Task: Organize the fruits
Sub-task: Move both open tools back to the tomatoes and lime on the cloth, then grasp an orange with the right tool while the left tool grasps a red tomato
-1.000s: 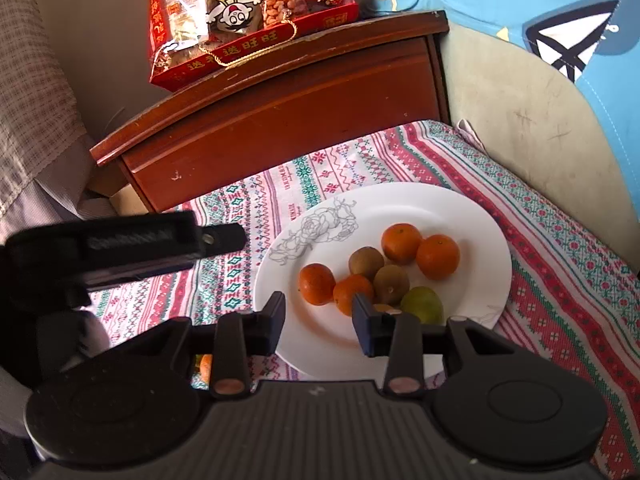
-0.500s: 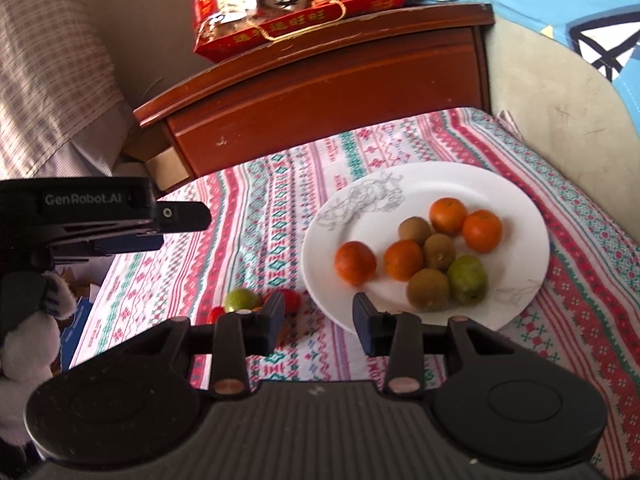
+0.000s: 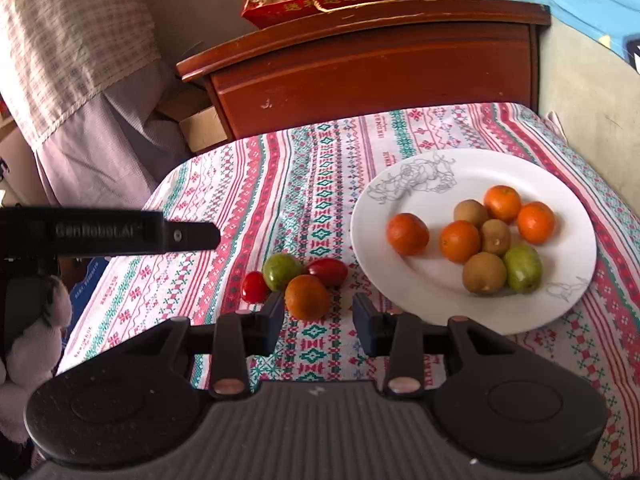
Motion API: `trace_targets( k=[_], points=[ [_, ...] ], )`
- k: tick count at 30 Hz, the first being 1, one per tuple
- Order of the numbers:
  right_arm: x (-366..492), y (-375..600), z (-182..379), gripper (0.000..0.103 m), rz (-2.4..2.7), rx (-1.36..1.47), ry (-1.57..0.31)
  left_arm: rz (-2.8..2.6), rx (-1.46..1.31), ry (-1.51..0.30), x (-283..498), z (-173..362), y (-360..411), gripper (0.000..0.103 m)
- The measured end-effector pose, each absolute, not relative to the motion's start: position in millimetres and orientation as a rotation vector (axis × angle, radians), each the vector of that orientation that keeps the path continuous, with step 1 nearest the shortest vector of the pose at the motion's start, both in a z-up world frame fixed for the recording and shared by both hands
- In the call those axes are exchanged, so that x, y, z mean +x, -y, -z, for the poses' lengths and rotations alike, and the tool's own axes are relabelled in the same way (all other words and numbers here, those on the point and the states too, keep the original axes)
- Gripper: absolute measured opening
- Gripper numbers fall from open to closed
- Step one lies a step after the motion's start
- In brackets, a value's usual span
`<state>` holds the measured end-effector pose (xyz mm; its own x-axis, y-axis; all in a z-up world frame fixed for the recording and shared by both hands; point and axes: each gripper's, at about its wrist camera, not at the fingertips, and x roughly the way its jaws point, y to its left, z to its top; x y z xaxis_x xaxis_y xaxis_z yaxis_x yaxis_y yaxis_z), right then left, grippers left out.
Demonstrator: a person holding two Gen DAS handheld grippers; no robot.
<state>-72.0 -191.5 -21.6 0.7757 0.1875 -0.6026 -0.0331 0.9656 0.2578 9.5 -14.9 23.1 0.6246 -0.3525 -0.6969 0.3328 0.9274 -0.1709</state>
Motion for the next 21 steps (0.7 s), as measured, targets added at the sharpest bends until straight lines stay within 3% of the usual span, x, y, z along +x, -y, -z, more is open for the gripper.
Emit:
trace_targets(
  k=[16, 21],
  points=[
    [-54.5, 176.2, 34.2, 0.039, -0.120, 0.191, -0.701, 0.417, 0.052, -0.844, 4.5, -3.4, 9.0, 0.059],
    [-53.3, 177.2, 36.2, 0.030, -0.115, 0.206, -0.697, 0.469, 0.077, -0.835, 1.5, -2.6, 13.7, 0.059]
  ],
)
